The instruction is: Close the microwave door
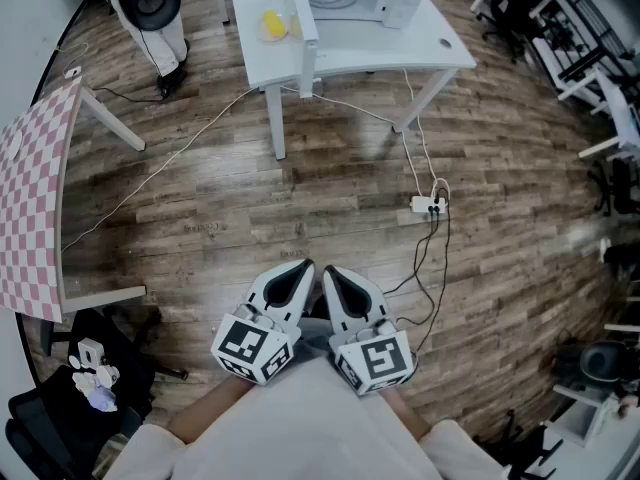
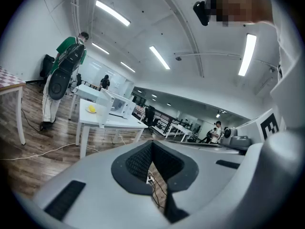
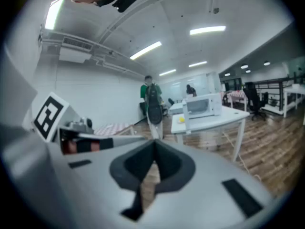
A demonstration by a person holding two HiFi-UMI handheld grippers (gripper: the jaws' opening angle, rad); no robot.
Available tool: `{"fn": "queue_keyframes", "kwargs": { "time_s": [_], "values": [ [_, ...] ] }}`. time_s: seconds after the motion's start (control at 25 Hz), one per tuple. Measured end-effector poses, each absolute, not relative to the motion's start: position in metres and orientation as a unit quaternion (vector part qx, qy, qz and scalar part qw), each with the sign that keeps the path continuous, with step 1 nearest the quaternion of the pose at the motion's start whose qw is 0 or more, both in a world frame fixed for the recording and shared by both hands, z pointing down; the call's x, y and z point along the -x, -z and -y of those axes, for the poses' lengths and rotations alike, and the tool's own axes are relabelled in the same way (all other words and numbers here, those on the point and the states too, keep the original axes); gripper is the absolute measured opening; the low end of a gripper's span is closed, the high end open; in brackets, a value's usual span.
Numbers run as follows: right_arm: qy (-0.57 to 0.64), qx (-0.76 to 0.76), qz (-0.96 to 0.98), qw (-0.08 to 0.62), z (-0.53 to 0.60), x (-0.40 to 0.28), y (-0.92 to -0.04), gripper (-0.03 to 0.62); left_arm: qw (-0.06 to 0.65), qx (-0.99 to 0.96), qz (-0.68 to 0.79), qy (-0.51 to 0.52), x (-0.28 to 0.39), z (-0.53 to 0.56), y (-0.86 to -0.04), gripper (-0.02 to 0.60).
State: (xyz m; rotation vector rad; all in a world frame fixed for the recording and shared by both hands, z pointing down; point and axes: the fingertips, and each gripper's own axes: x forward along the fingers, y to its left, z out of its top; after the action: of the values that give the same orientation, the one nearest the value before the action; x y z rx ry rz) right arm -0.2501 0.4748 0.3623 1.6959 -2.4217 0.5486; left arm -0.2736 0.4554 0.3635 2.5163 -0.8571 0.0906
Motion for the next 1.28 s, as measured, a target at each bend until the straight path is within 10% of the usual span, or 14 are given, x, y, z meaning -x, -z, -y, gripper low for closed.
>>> {"fn": "queue_keyframes", "kwargs": {
  "time_s": [1.28],
  "values": [
    [-0.207,-0.584,0.785,0.005,-0.445,0.196,-0.346,0.023,0.263,-0.924,0.275,-0.031,0.248,-0.406,-0.346,0.013]
  ]
}}
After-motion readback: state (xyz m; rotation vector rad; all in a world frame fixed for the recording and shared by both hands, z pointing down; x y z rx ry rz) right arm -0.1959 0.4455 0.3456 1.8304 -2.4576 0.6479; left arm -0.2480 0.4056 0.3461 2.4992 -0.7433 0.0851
